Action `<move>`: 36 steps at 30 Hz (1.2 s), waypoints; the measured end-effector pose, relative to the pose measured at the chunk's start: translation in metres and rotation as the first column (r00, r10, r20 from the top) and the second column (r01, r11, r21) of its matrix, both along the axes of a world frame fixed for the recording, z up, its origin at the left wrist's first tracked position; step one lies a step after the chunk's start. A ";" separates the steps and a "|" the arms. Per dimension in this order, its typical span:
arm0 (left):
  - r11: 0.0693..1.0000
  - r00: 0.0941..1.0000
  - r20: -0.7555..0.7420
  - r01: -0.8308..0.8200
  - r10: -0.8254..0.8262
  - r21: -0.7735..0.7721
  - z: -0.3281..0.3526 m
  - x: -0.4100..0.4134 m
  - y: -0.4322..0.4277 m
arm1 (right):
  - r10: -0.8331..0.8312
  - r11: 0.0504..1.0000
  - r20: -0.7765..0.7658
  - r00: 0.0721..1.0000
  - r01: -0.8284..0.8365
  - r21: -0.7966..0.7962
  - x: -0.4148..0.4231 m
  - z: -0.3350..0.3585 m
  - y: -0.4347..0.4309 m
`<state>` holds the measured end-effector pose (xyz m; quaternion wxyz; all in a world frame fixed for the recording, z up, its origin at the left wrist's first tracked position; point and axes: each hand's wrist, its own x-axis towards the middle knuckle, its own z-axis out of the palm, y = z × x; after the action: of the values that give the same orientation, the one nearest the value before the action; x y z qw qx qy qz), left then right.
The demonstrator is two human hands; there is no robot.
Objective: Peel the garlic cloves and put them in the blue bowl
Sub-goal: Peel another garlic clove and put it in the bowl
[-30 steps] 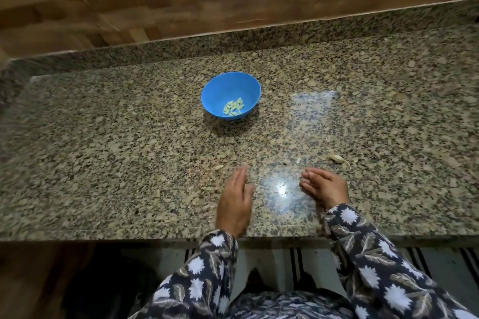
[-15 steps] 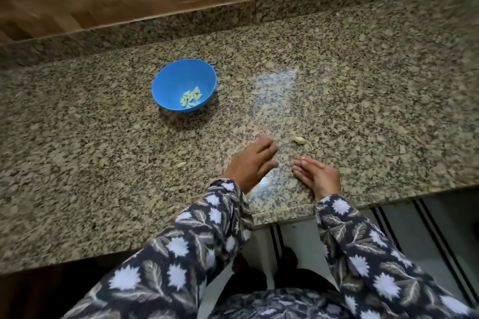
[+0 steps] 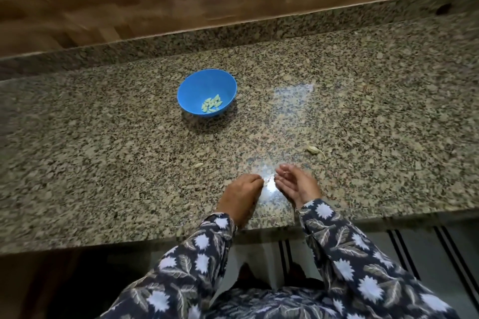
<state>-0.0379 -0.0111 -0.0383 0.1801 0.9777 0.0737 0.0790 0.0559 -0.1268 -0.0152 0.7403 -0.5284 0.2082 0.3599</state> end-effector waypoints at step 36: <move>0.784 0.738 -0.278 0.610 -0.615 -0.114 -0.005 0.069 -0.044 | -0.398 0.791 -0.260 0.880 0.473 0.388 0.016 -0.011 -0.073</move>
<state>0.0308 -0.0552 -0.0435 0.1900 0.9462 -0.2247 -0.1346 0.0716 -0.2003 -0.0266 0.8831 -0.2529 0.2981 0.2592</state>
